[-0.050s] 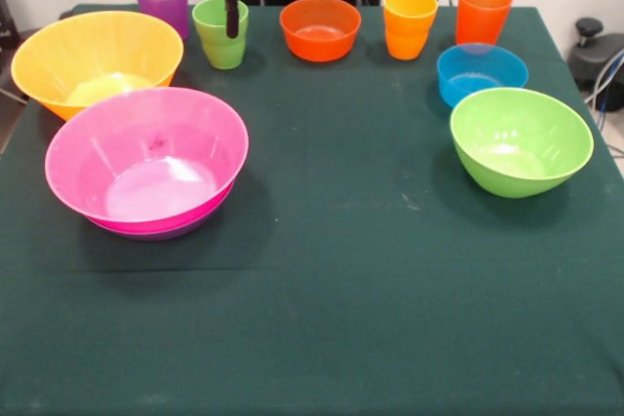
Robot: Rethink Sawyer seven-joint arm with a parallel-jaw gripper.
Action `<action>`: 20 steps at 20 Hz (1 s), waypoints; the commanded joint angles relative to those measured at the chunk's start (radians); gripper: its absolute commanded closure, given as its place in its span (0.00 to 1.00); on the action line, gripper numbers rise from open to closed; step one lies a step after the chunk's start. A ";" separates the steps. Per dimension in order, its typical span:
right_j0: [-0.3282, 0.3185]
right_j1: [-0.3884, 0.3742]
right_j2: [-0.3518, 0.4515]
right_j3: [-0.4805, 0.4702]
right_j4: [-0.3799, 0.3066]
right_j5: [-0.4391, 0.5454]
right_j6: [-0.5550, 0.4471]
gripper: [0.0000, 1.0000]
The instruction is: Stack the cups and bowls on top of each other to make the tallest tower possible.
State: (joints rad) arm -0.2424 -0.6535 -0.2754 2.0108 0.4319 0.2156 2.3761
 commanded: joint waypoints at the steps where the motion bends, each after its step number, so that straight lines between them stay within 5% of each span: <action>1: 0.007 0.058 0.116 0.021 -0.082 -0.050 0.049 0.00; 15: -0.030 0.024 0.135 0.005 -0.148 -0.025 0.016 0.00; 20: 0.010 0.004 0.107 -0.013 -0.105 0.047 0.076 0.00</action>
State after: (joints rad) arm -0.2477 -0.6510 -0.2682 2.0107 0.3496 0.2008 2.3761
